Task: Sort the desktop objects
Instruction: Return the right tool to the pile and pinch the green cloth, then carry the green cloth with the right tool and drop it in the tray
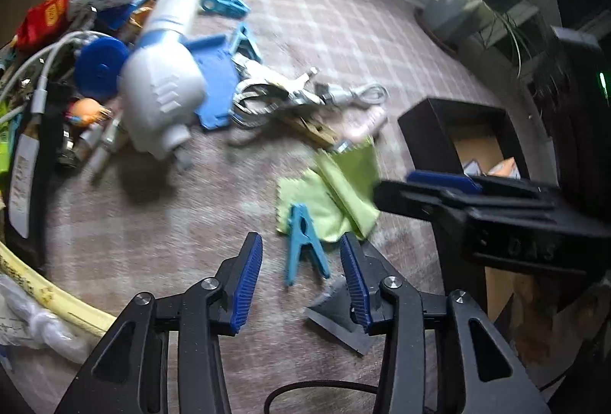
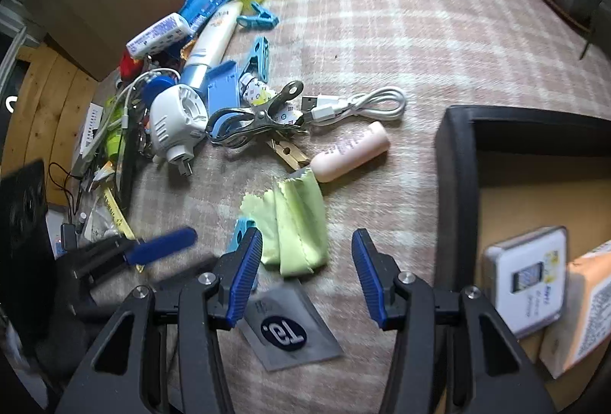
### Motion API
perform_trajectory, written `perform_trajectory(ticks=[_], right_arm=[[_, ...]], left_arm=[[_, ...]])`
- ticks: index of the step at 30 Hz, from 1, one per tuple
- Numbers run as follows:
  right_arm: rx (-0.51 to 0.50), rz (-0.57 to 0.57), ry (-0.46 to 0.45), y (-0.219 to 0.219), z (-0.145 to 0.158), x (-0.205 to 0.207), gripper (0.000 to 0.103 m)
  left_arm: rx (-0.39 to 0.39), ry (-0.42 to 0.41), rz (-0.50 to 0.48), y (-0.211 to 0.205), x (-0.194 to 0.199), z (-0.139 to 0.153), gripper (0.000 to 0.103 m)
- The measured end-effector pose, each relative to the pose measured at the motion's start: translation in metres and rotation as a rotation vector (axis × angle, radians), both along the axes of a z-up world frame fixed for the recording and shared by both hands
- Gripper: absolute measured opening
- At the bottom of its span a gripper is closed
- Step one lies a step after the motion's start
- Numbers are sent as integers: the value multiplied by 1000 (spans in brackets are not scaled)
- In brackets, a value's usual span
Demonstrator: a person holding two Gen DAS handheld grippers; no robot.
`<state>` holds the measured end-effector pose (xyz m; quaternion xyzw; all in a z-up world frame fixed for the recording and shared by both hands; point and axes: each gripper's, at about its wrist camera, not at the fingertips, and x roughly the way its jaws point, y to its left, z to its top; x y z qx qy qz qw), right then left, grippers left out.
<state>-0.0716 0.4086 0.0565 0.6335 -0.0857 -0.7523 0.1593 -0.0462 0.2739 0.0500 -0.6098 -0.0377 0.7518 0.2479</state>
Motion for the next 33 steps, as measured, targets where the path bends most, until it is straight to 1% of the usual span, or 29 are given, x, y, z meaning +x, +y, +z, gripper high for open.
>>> perform_trajectory(ticks=[5,7,9,10,11,12,14,15,16,18,24,29,33], right_arm=[[12,14,-1,-12,-12,-5,48],[22,20,0,-16,-16,-5,48],[51,39,1,-21,-21,-3,48],[70,47,28,-24,-19,-1,48],[93,57,31,-27,-20,0,48],[118,63,46,-29,-19,2,46],[149,58,66,-31,-18,5,40],[165,55,74,-31,-18,6,35],[177,51,80,-31,-18,7,29],[189,40,90,-27,-18,8,20],[154,-9,93,-9,-20,12,5],[82,-46,87,4,-13,20,4],[29,-69,96,17,1,24,4]], left_arm=[[-73,33,-18,11,5,-12,43],[-80,30,-14,11,7,-17,43],[-79,50,-11,11,9,-17,41],[-90,62,-21,13,10,-17,41],[-99,71,-27,14,11,-17,39],[-105,81,-29,14,11,-17,37],[-118,90,-23,12,11,-17,31],[-107,84,-15,10,10,-17,30],[-101,80,-7,7,9,-17,25],[-89,75,4,1,7,-18,24],[-90,85,7,-2,11,-17,24],[-70,66,27,-8,14,-16,24],[-45,70,45,-18,13,-9,24]])
